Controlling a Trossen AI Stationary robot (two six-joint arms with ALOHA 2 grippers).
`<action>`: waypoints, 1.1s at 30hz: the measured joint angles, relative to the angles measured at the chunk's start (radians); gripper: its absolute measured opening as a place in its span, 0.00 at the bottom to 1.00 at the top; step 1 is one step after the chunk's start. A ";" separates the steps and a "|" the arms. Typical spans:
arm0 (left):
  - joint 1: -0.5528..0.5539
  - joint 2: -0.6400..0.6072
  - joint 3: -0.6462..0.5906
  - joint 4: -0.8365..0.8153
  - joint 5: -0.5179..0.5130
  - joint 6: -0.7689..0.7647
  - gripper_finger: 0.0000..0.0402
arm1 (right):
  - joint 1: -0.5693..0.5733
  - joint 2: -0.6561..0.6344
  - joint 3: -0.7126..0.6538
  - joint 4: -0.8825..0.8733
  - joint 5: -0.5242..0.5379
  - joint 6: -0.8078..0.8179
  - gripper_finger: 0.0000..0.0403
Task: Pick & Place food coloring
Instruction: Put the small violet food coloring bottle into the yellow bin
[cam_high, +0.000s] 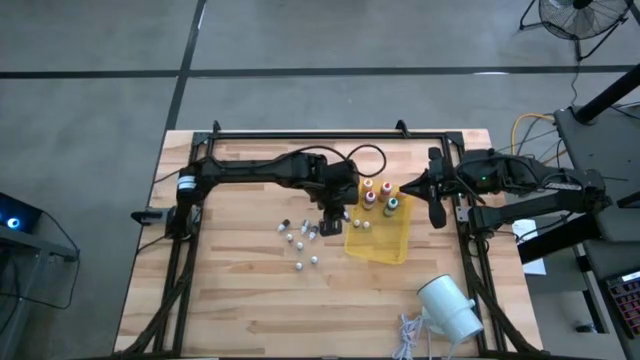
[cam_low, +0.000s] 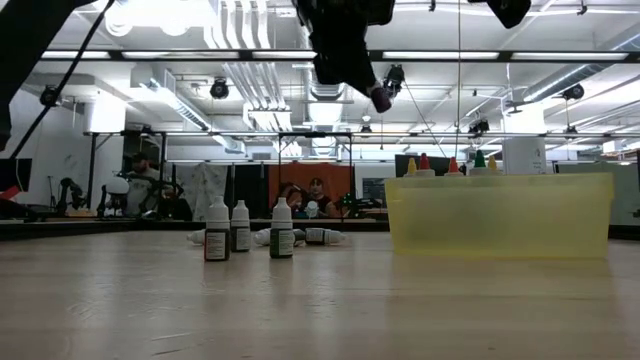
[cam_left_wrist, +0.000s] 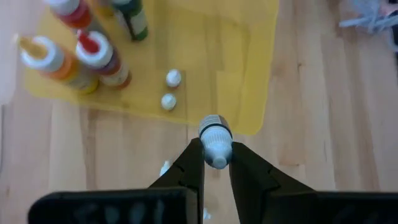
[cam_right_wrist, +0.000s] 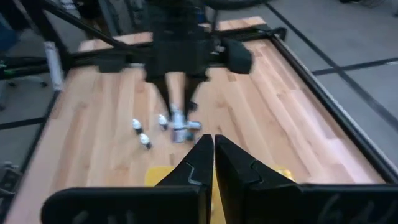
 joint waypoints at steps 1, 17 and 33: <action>-0.003 0.001 0.001 0.015 0.006 0.000 0.08 | 0.000 0.000 0.001 -0.011 0.016 0.000 0.02; -0.011 0.035 0.000 0.137 0.026 -0.001 0.08 | 0.000 -0.066 0.053 -0.014 0.105 0.027 0.02; -0.018 0.146 0.000 0.180 0.025 0.025 0.08 | 0.000 -0.051 0.052 -0.060 0.157 0.061 0.02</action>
